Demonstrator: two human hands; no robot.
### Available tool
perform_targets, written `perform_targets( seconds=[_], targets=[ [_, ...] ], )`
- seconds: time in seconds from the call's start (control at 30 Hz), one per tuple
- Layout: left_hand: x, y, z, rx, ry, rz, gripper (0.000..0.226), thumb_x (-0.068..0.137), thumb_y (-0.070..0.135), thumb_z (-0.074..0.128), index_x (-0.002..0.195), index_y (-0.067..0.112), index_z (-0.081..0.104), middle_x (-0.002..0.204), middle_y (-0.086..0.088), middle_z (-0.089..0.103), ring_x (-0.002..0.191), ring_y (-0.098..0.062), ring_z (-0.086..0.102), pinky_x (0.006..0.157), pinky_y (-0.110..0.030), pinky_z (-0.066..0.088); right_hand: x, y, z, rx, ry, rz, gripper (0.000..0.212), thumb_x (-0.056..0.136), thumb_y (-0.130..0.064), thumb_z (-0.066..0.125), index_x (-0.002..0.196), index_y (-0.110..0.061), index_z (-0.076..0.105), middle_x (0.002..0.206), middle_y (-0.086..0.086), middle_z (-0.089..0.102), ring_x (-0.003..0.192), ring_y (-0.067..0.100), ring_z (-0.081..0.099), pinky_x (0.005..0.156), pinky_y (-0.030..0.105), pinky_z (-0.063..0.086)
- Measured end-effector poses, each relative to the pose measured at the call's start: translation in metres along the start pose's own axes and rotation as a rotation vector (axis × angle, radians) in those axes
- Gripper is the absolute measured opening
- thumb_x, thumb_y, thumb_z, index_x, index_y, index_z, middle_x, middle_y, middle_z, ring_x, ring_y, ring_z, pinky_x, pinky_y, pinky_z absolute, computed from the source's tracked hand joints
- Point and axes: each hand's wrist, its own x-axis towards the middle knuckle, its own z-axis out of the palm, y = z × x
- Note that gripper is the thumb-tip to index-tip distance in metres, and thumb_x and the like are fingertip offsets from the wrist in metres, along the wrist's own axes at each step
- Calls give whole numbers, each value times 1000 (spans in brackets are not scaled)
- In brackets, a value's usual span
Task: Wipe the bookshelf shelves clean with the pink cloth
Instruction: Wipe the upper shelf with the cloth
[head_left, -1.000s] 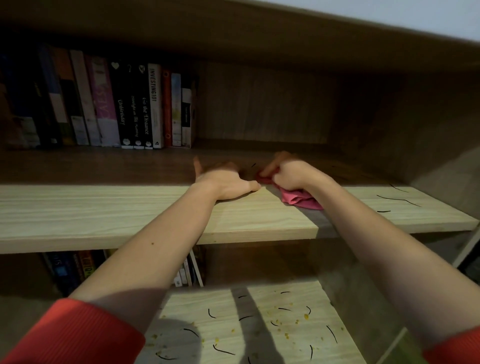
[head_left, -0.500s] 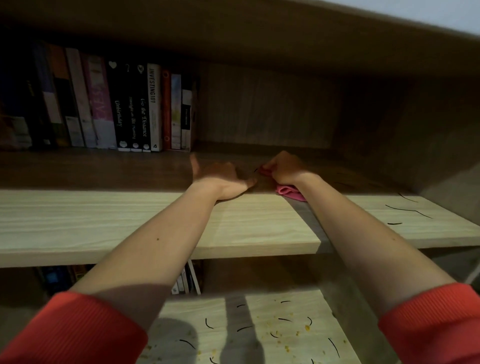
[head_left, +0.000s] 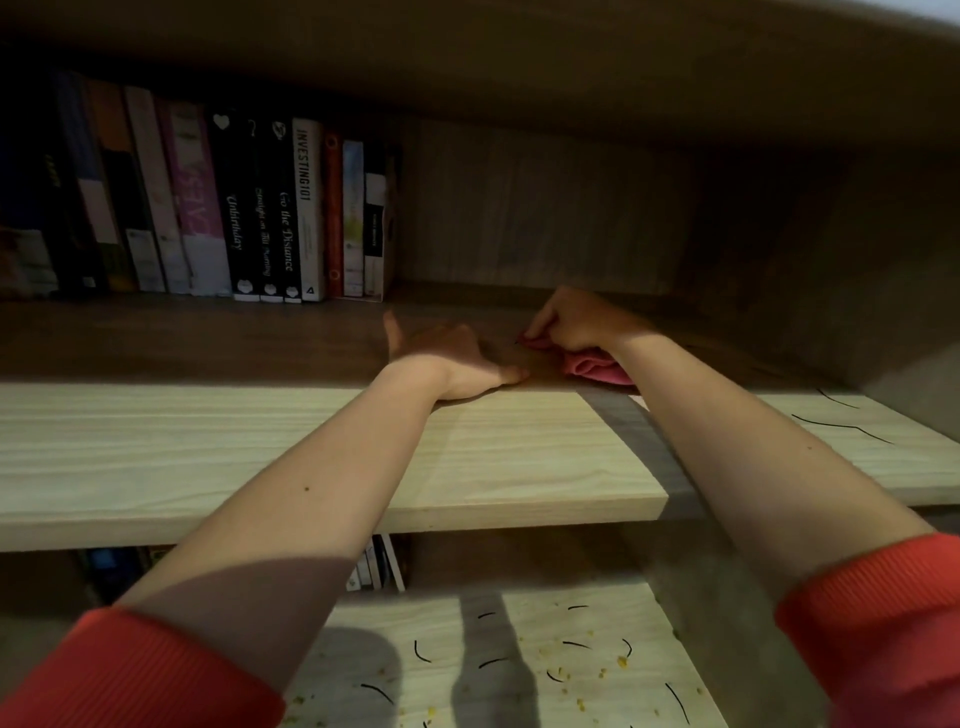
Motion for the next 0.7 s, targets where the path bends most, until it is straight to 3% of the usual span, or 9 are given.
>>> perform_targets(
  seconds=[0.17, 0.4, 0.57, 0.7],
  targets=[
    [1, 0, 1, 11, -2, -5, 77, 79, 77, 34, 137, 28, 46, 148, -3, 38, 138, -27, 28, 110, -59, -8, 14, -8, 5, -21, 28, 56, 28, 93, -7, 49, 114, -11, 67, 122, 9, 62, 106, 24, 59, 94, 37, 48],
    [2, -2, 1, 32, -16, 3, 75, 80, 77, 33, 136, 30, 46, 147, -3, 39, 138, -27, 28, 109, -60, -8, 1, -7, -7, -24, -78, 6, 33, 93, 0, 46, 118, -10, 64, 125, 4, 59, 106, 20, 56, 89, 26, 44],
    [3, -2, 1, 19, -18, -5, 75, 80, 77, 34, 136, 29, 46, 148, -4, 37, 138, -28, 27, 109, -59, -9, 12, -7, -3, -27, -33, 50, 30, 92, -4, 47, 115, -8, 66, 127, 9, 59, 111, 26, 56, 96, 36, 45],
    [1, 0, 0, 43, -15, -6, 75, 80, 77, 33, 137, 30, 45, 148, -4, 37, 138, -28, 28, 110, -58, -5, 13, -8, 2, -14, -42, 21, 36, 93, 1, 42, 119, -11, 63, 131, 3, 57, 112, 22, 55, 92, 29, 44]
  ],
)
